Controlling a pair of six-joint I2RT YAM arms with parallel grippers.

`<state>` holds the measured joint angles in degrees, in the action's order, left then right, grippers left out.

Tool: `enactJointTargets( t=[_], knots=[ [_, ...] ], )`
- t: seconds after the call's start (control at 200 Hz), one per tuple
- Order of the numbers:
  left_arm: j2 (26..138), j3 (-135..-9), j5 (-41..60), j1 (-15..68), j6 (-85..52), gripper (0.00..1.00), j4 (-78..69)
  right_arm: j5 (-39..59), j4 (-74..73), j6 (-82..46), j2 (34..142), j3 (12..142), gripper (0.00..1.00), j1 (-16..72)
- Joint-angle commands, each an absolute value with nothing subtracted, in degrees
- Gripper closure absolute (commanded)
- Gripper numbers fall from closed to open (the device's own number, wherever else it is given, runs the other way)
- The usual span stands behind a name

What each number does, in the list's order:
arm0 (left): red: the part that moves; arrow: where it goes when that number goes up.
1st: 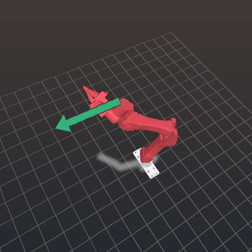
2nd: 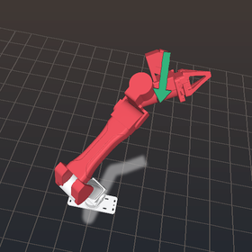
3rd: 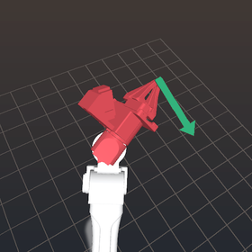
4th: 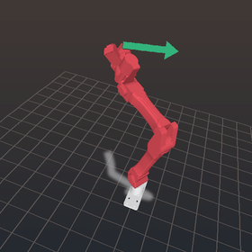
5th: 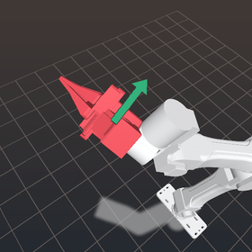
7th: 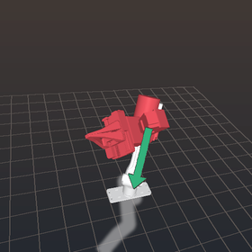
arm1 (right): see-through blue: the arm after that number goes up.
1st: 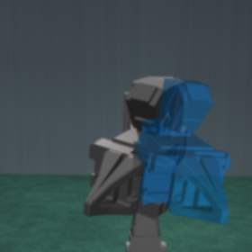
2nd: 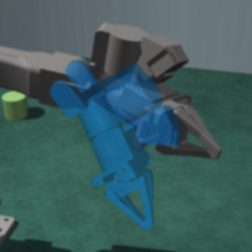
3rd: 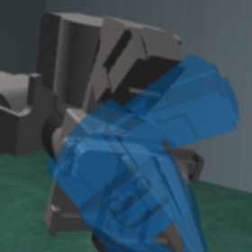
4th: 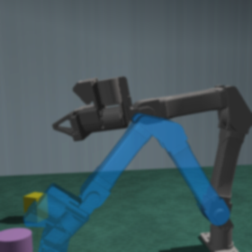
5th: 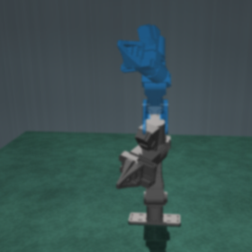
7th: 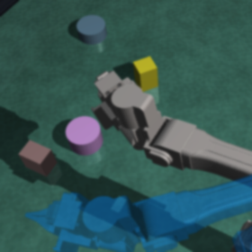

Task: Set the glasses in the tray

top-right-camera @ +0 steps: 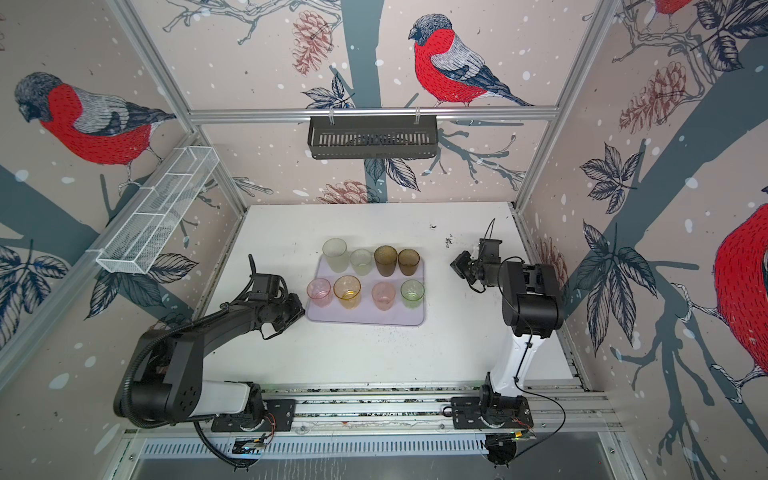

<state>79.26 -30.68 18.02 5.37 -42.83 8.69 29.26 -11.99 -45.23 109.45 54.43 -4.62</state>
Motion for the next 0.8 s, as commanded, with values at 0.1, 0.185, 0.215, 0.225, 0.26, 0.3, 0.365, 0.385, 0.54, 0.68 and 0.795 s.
enactJointTargets(
  t=[0.1, 0.185, 0.215, 0.225, 0.26, 0.3, 0.365, 0.385, 0.54, 0.68, 0.795],
  knots=[
    [79.60, -30.54, 18.96, 5.64, -43.50, 0.95, 9.59, 29.03, -8.53, -41.81, 107.13, 55.05, 0.92, -6.67],
    [79.81, -30.55, 19.55, 5.78, -43.56, 0.95, 8.98, 28.50, -8.09, -41.49, 105.97, 54.38, 0.92, -6.68],
    [79.88, -30.59, 19.81, 5.87, -43.51, 0.95, 8.73, 28.48, -8.17, -41.43, 105.61, 53.98, 0.92, -6.75],
    [79.87, -30.59, 19.92, 5.88, -43.51, 0.95, 8.64, 28.48, -8.13, -41.41, 105.50, 53.88, 0.91, -6.74],
    [79.89, -30.58, 20.37, 6.10, -43.43, 0.95, 8.40, 28.48, -7.97, -41.33, 105.16, 53.64, 0.92, -6.83],
    [79.89, -30.70, 20.86, 6.32, -43.12, 0.95, 8.26, 28.48, -7.59, -40.93, 104.83, 53.24, 0.92, -6.81],
    [79.80, -30.89, 21.29, 6.84, -42.51, 0.95, 8.51, 28.15, -6.83, -40.21, 104.24, 52.85, 0.91, -6.85],
    [79.73, -30.93, 21.47, 6.93, -42.26, 0.95, 8.59, 28.05, -6.63, -40.02, 104.04, 52.80, 0.91, -6.82],
    [79.97, -30.50, 23.25, 7.16, -40.66, 0.95, 8.88, 27.54, -5.89, -39.39, 103.05, 52.04, 0.91, -7.13],
    [80.21, -30.92, 23.21, 7.21, -39.68, 0.95, 9.92, 27.43, -5.80, -39.55, 102.65, 52.00, 0.91, -7.30],
    [80.19, -31.60, 22.86, 7.21, -39.24, 0.95, 10.69, 27.16, -5.43, -39.40, 102.21, 52.13, 0.90, -7.34]
  ],
)
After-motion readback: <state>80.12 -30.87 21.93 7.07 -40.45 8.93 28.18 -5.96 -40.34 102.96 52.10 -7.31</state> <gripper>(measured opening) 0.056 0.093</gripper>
